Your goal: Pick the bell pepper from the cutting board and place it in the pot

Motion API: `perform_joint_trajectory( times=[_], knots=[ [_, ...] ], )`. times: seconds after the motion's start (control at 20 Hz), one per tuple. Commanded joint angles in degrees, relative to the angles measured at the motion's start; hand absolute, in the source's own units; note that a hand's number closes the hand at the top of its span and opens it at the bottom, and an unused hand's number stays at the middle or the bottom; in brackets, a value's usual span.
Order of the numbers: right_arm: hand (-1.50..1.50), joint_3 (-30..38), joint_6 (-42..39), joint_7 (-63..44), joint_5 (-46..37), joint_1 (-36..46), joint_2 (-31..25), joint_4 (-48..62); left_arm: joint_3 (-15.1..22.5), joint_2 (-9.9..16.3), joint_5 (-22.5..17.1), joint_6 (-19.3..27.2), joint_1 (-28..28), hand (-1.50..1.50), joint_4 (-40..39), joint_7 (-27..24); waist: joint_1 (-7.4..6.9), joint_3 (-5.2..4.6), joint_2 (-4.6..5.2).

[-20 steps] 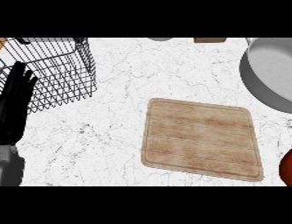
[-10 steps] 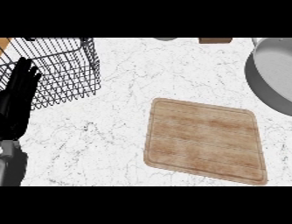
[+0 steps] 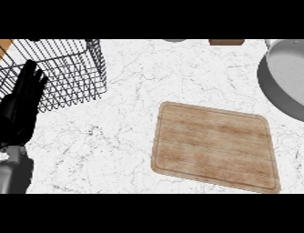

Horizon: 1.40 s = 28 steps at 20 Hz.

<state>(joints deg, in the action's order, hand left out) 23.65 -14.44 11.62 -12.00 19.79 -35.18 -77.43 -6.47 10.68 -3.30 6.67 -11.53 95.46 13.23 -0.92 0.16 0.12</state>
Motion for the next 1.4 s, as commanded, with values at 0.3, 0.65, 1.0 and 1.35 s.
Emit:
perform_joint_trajectory(
  times=[0.3,0.65,1.0,1.35],
  knots=[
    [1.5,-3.37,24.17,15.56,-22.31,7.26,-3.51,25.04,1.54,-1.3,0.57,0.37,-2.3,0.0,-0.53,0.5,-1.79,0.03,0.87],
    [1.5,-5.13,26.17,18.66,-25.83,21.09,-3.3,47.77,1.58,-1.25,1.0,-0.97,-1.13,0.0,-3.41,-2.52,-2.06,0.0,0.92],
    [-1.5,-3.29,15.65,22.8,-22.76,23.27,-3.17,58.81,1.03,-0.68,0.78,-0.05,-3.98,0.0,-2.33,1.18,-2.06,0.11,1.12],
    [-1.5,4.64,4.78,30.39,-13.41,26.58,-2.23,63.03,0.35,0.13,-0.09,-0.66,-3.0,0.0,-0.38,2.4,-2.45,0.24,1.04]
  ],
)
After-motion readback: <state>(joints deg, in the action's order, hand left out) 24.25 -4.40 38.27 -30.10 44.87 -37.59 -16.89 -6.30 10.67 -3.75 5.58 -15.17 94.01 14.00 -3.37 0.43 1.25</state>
